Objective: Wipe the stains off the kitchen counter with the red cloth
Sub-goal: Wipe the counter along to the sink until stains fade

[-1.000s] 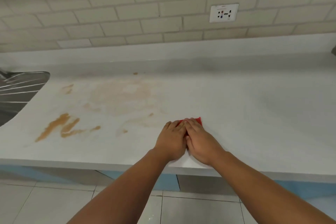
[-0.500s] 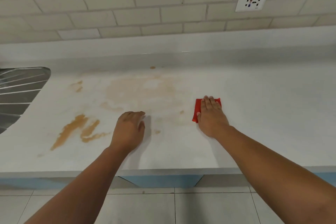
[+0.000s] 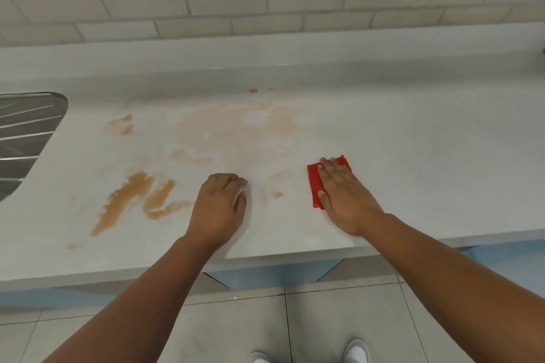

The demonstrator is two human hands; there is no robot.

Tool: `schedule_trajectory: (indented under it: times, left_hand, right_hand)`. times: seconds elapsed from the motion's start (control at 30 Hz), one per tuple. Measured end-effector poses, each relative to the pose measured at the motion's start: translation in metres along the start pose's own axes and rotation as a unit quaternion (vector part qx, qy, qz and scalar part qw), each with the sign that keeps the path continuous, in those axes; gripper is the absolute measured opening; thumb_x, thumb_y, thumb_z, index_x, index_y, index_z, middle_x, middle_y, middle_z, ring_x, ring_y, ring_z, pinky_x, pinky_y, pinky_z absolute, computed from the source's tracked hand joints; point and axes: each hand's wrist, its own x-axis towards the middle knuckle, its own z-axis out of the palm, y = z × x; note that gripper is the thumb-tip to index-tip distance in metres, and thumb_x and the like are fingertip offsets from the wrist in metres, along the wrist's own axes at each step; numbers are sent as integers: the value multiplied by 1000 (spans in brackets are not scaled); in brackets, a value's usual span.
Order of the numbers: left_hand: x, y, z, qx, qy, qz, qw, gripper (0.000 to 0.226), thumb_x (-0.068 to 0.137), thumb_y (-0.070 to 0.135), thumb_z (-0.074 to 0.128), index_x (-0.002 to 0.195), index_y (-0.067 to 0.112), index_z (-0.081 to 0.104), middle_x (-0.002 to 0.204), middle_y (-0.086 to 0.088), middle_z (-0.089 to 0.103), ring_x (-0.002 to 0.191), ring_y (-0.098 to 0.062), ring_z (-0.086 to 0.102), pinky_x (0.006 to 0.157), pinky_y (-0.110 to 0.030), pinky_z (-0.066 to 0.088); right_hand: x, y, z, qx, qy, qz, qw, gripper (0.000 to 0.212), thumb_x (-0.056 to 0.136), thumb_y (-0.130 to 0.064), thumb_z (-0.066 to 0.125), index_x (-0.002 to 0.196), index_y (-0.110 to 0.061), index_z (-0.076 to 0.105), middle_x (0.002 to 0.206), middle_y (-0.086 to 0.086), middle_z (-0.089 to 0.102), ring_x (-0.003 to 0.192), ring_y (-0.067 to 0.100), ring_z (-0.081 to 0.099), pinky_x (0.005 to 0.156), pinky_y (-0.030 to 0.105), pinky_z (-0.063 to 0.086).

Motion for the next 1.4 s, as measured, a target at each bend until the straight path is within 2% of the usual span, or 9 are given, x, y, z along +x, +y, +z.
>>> schedule_trajectory:
  times: [0.13, 0.27, 0.47, 0.6, 0.8, 0.97, 1.1, 1.2, 1.4]
  left_hand:
    - [-16, 13, 7, -28, 0, 2, 1000, 32, 94, 24, 48, 118, 10, 66, 116, -6, 63, 112, -26, 51, 98, -37, 42]
    - [-24, 16, 12, -23, 5, -6, 1000, 35, 97, 26, 47, 122, 9, 64, 120, -7, 62, 115, -26, 50, 103, -37, 40]
    - [-24, 16, 6, -18, 10, -52, 998, 40, 97, 28, 41, 124, 8, 62, 122, -8, 62, 116, -24, 49, 103, -38, 42]
    - [-26, 18, 4, -19, 11, -69, 997, 40, 97, 29, 41, 124, 8, 62, 122, -7, 62, 116, -23, 48, 102, -37, 42]
    - [-26, 19, 4, -29, 18, -74, 997, 38, 97, 26, 42, 123, 7, 62, 121, -6, 62, 117, -22, 48, 101, -33, 40]
    - [-26, 22, 4, -38, 21, -89, 995, 37, 97, 25, 43, 123, 8, 63, 121, -5, 62, 118, -21, 47, 102, -33, 41]
    - [-26, 21, 2, -49, 51, -114, 991, 34, 97, 20, 44, 124, 8, 62, 122, -5, 61, 119, -20, 46, 101, -33, 42]
    - [-26, 19, 0, -68, 82, -148, 983, 30, 99, 15, 47, 125, 9, 61, 121, -4, 60, 119, -18, 45, 100, -24, 37]
    - [-26, 17, -1, -76, 89, -159, 980, 33, 99, 21, 42, 124, 11, 62, 120, -2, 60, 120, -17, 45, 99, -21, 35]
  right_hand:
    - [4, 30, -1, -5, -15, 77, 997, 67, 103, -43, 21, 154, -6, 1, 163, 8, -3, 150, 22, -4, 122, 37, 0]
    - [46, 5, -2, -1, -7, 128, 992, 67, 102, -39, 25, 154, -2, 4, 163, 13, 0, 150, 28, -2, 122, 42, 1]
    - [51, -74, 5, -3, 2, -57, 998, 65, 101, -41, 27, 155, -10, 7, 163, 8, 4, 150, 24, 2, 122, 40, 2]
    - [6, -67, 6, 4, -12, -149, 989, 65, 101, -46, 28, 156, -19, 6, 163, -3, -2, 150, 16, -6, 121, 34, -5]
    - [-8, -5, -1, -6, -12, -89, 996, 69, 100, -52, 25, 156, -18, 2, 164, -2, -3, 149, 14, -7, 121, 32, -4]
    - [30, -28, 6, -1, -1, -24, 1000, 71, 100, -52, 25, 155, -11, 7, 164, 5, 3, 150, 22, 1, 122, 39, 2]
    - [42, -73, 7, 23, 2, -77, 997, 69, 100, -49, 28, 156, -13, 7, 164, 3, 4, 150, 21, -1, 122, 37, -2]
    - [23, -88, 9, 26, 6, -141, 990, 74, 97, -55, 31, 156, -15, 11, 164, 1, 7, 150, 19, 1, 121, 34, -4]
    - [-14, -62, 12, 34, -11, -208, 977, 66, 99, -55, 27, 156, -23, 14, 162, -8, 8, 149, 10, -1, 122, 33, -1]
